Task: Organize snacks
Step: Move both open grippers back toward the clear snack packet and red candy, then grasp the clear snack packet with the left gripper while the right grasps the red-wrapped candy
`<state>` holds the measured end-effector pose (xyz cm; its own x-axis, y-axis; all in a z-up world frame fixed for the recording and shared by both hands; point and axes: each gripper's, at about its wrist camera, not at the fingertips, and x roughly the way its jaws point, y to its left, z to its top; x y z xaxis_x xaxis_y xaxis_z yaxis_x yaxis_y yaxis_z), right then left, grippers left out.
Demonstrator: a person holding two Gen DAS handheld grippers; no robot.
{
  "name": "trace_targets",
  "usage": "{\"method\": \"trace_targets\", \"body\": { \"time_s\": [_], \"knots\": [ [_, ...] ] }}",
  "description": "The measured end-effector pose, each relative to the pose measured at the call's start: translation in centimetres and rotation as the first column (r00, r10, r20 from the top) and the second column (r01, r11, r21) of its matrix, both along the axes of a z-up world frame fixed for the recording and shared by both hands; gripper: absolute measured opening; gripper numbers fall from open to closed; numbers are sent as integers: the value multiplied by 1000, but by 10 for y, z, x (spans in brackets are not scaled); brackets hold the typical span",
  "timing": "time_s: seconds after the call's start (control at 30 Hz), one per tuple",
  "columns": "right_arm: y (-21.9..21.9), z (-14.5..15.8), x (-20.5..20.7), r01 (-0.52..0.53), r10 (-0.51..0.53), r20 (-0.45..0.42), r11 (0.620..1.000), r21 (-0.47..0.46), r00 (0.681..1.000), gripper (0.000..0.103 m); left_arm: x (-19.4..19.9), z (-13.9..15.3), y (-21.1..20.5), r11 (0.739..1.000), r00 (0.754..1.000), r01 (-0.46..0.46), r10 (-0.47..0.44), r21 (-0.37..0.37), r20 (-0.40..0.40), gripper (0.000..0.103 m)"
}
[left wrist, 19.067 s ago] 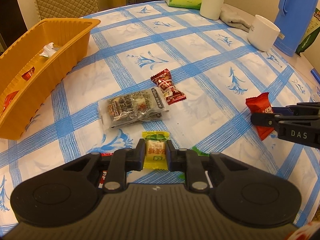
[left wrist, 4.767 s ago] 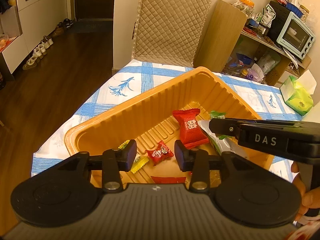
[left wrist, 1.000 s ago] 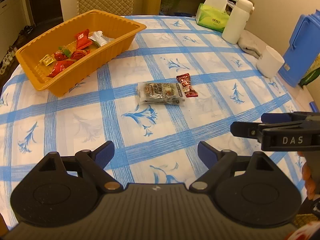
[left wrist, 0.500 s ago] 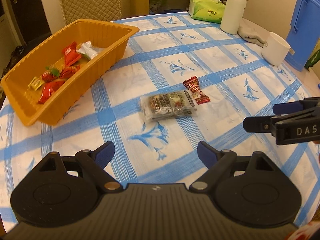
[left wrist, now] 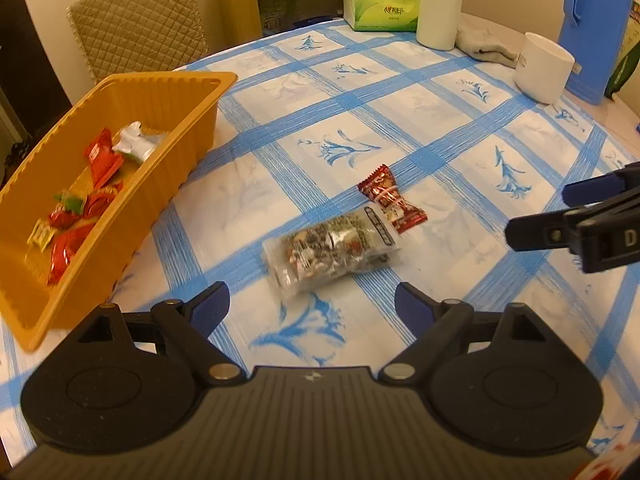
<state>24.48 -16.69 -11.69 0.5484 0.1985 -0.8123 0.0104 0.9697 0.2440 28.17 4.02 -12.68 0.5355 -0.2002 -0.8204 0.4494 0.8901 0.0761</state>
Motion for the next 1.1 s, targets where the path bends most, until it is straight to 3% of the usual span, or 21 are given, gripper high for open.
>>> {"method": "trace_targets", "body": {
  "time_s": [0.23,0.83,0.97,1.1],
  "knots": [
    [-7,-2,3,32,-32,-9,999,4,999,92,19,-8,-4,999,1000,20,-20,32,6,89],
    [-11,-5,18,56,-56,-20,998,-2,998,92,55,-7,-6,1000,1000,-5,5,21,25,87],
    [-9,-7,22,53,-53,-24,999,-1,998,92,58,-9,-7,1000,1000,11,-11,6,17,80],
    [-7,-8,24,46,-46,-20,999,-1,999,92,57,-12,-7,999,1000,31,-31,-17,-3,61]
  ]
}}
